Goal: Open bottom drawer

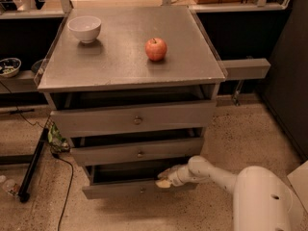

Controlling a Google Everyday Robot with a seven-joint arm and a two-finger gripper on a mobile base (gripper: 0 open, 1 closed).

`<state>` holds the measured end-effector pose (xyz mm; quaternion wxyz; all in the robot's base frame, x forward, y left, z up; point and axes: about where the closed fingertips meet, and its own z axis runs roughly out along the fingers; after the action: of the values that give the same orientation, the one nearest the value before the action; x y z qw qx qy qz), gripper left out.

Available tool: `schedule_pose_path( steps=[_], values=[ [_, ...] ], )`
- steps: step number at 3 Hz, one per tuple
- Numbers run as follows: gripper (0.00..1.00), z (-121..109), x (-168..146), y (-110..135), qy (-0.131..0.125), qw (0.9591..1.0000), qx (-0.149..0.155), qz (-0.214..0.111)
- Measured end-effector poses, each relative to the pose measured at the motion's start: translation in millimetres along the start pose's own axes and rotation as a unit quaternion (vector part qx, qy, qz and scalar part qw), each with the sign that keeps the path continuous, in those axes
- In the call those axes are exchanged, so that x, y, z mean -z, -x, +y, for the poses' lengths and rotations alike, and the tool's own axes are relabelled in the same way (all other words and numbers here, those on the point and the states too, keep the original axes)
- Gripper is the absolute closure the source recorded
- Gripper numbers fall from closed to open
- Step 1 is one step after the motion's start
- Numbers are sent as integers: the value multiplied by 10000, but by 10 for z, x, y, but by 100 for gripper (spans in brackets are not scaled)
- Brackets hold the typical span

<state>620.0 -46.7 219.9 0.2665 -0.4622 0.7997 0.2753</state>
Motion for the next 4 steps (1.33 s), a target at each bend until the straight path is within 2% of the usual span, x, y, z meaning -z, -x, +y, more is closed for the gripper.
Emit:
schedule_pose_path(
  steps=[1,3,4],
  values=[
    [3,0,0,0,0,10000,0,0],
    [0,1,-1,0,1,10000,0,0],
    [0,-27,-121,-113,79,9997,-167,158]
  ],
)
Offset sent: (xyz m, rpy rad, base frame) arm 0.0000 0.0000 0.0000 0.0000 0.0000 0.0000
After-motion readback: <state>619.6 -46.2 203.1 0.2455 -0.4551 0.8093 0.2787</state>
